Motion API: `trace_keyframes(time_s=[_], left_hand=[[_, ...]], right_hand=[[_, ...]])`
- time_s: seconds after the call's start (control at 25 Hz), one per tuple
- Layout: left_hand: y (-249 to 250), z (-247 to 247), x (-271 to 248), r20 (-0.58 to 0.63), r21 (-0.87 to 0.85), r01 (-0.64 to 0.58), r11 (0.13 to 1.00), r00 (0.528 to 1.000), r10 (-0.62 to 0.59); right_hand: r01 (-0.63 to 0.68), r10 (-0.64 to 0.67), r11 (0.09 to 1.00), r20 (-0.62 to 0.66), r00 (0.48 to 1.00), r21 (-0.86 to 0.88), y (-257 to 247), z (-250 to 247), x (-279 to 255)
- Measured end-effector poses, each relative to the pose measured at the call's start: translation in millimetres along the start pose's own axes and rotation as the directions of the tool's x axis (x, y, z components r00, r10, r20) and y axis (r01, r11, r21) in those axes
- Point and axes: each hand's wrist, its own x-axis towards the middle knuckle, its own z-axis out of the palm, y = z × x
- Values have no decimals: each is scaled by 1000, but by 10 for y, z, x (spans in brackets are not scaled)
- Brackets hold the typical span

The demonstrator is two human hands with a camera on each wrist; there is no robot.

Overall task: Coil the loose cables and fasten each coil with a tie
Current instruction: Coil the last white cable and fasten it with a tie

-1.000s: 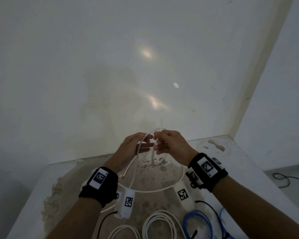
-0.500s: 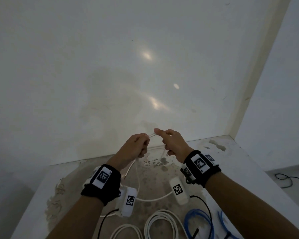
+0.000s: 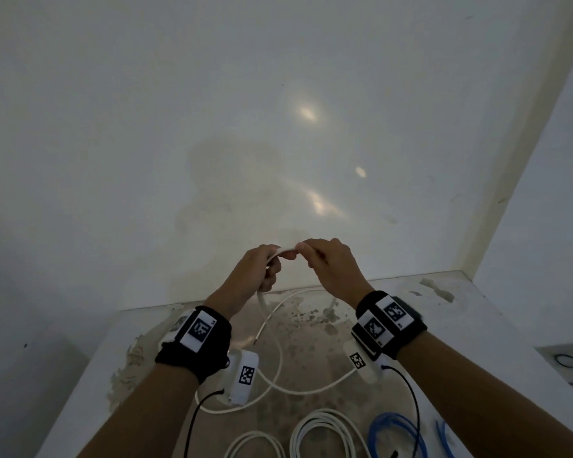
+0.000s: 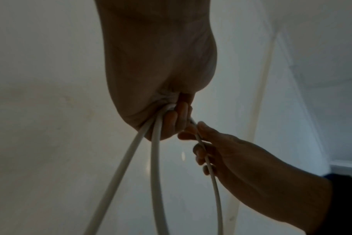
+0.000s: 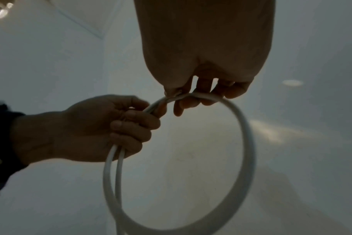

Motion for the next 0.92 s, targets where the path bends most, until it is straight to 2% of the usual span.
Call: trace_keyframes(time_s=[0.04, 0.12, 0.24, 0.32, 0.36, 0.4, 0.44, 0.48, 0.52, 0.56, 0.6, 0.64, 0.68, 0.72, 0.8, 0.92], left_hand=[[15, 17, 7, 21, 9, 20, 1000, 1000, -21], [47, 35, 21, 36, -27, 53, 998, 998, -52], [39, 50, 22, 12, -99, 50, 994, 999, -49], [53, 26, 23, -35, -214, 64, 975, 997, -74], [79, -9, 36, -58, -302, 68, 951, 994, -90], [111, -67, 59, -76, -394, 61, 917, 992, -99], [154, -142, 83, -90, -471, 44, 881, 991, -97], [196, -223, 110, -107, -521, 22, 853, 990, -90], [230, -312, 127, -126, -547, 1, 837, 989, -83], [257, -393, 140, -145, -549, -14, 836, 986, -79], [269, -476, 138, -165, -536, -23, 844, 983, -78], [274, -560, 127, -188, -505, -30, 862, 979, -76], [280, -649, 114, -215, -451, -39, 892, 974, -66], [280, -760, 91, -253, -373, -48, 927, 966, -51], [279, -1038, 40, -337, -208, -62, 976, 941, -12], [230, -1516, -65, -423, -54, -60, 997, 905, 32]], right_hand=[[28, -28, 1000, -24, 999, -2, -36, 25, 14], [-7, 7, 996, -6, 1000, 92, -80, 65, 52], [-145, 109, 957, 153, 982, 251, -139, 32, 81], [-247, 198, 893, 166, 966, 376, -122, 35, 58], [-355, 304, 800, 185, 935, 484, -108, 57, 17], [-468, 405, 657, 247, 880, 591, -95, 111, -34], [-548, 443, 521, 341, 829, 655, -89, 199, -101], [-599, 405, 471, 445, 799, 647, -107, 291, -175], [-632, 315, 508, 557, 769, 585, -145, 398, -246], [-629, 213, 591, 655, 725, 504, -198, 489, -312], [-592, 136, 684, 723, 678, 426, -256, 562, -360], [-517, 90, 777, 749, 656, 359, -271, 617, -384], [-423, 59, 853, 747, 662, 307, -231, 641, -390], [-345, 64, 907, 732, 678, 241, -143, 636, -381], [-232, 158, 972, 679, 717, 20, 220, 528, -336], [-188, 318, 944, 601, 733, -271, 877, 307, -324]])
